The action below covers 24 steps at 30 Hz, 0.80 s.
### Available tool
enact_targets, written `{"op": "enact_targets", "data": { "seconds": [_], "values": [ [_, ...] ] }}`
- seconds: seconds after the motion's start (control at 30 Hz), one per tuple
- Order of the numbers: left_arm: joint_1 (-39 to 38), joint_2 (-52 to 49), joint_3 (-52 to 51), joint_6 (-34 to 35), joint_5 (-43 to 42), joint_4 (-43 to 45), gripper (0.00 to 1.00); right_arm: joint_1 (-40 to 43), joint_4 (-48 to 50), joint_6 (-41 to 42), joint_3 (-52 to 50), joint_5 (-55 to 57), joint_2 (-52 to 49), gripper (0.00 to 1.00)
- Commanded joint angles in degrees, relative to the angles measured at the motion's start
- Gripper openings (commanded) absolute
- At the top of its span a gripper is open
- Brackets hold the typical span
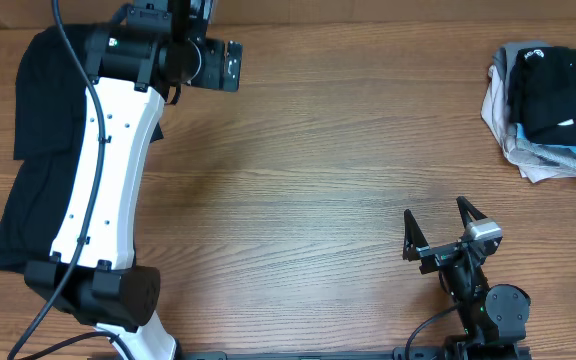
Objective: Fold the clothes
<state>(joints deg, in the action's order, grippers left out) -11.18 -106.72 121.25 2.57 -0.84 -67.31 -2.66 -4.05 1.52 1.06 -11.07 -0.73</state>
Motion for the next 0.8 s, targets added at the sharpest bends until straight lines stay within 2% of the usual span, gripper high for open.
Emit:
{"op": "enact_targets", "data": {
  "seconds": [0.0,0.17,0.4,0.6,0.77],
  "values": [
    [0.31,5.20,-1.07,-0.87,-0.24,4.94,1.00,0.11,0.24,0.44,-0.61,0.76,0.57,1.00],
    [0.76,11.82,-10.34,-0.85,-0.50,19.21,1.00,0.11,0.24,0.42,-0.61,0.76,0.57,1.00],
    [6.10,25.64,-33.68,-0.63,-6.84,37.81,1.00,0.11,0.24,0.44,-0.61,0.76,0.57,1.00],
    [14.38,38.58,-53.46,-0.66,-13.31,46.03,1.00,0.11,0.26,0.42,-0.61,0.76,0.57,1.00],
    [18.03,51.43,-70.99,-0.68,-14.16,54.69,1.00,0.11,0.24,0.44,-0.61,0.74,0.57,1.00]
  ]
}}
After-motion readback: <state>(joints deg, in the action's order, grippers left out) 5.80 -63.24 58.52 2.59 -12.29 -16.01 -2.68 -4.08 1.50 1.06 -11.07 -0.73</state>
